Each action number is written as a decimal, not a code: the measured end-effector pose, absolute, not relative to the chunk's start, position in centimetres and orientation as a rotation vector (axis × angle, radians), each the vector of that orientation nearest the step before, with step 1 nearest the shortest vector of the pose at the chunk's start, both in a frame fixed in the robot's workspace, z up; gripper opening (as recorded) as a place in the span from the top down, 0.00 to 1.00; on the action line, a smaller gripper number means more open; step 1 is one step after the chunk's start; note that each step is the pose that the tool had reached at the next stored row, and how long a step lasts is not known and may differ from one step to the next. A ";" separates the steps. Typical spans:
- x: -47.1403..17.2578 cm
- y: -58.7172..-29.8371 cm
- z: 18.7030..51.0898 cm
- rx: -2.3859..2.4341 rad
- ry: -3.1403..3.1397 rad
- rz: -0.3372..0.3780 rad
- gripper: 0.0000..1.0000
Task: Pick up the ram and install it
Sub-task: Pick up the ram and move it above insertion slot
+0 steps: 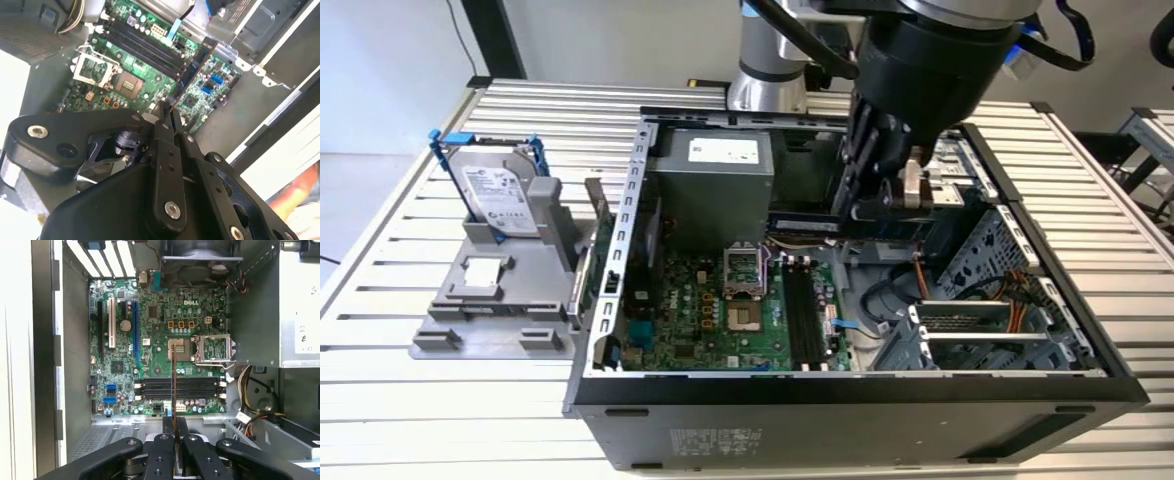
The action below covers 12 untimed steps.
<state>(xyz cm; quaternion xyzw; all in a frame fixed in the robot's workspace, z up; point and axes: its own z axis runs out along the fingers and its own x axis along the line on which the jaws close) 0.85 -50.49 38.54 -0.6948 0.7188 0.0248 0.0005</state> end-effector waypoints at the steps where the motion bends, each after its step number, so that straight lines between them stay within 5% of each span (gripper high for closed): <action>1: 0.9 -50.5 38.5 -2.180 2.253 0.070 1.00; 12: 1.2 -49.7 38.4 -2.176 2.250 0.055 1.00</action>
